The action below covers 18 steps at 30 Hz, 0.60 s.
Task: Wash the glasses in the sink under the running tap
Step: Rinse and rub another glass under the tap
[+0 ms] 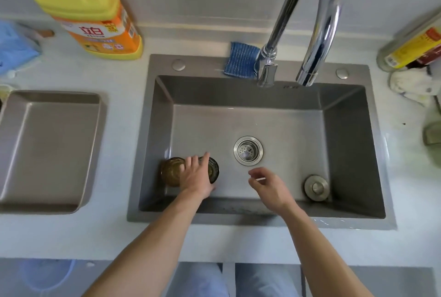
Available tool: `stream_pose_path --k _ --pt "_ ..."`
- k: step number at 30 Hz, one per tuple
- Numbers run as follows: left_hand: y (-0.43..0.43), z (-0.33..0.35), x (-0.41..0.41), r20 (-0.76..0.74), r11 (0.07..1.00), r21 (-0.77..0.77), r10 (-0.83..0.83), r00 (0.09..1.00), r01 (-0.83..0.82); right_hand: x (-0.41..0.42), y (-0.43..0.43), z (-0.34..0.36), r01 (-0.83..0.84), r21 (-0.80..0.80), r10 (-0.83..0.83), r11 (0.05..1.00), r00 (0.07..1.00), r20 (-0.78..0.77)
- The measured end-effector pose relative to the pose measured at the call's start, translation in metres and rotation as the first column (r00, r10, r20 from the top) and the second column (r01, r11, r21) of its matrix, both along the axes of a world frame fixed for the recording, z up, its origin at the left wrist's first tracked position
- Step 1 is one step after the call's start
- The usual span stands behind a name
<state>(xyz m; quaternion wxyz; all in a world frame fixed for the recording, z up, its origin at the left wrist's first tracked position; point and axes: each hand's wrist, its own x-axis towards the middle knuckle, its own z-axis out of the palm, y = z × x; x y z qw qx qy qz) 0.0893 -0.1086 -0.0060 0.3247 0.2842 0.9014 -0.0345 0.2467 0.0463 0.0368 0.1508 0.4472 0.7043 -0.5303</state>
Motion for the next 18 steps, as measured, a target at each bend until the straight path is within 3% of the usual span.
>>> stream_pose_path --k 7,12,18 --pt "0.017 0.001 -0.002 0.002 0.999 0.008 0.052 0.999 -0.052 -0.010 0.026 0.006 -0.017 0.028 0.018 0.999 1.000 -0.014" --pt "0.035 0.033 -0.004 0.224 0.938 0.188 0.248 0.943 -0.291 -0.028 0.052 0.037 -0.013 0.090 0.025 0.996 0.990 -0.135" --pt "0.061 0.083 -0.011 0.487 0.750 0.335 0.381 0.786 -0.570 -0.074 0.088 0.097 0.091 0.209 -0.006 0.974 0.927 -0.375"
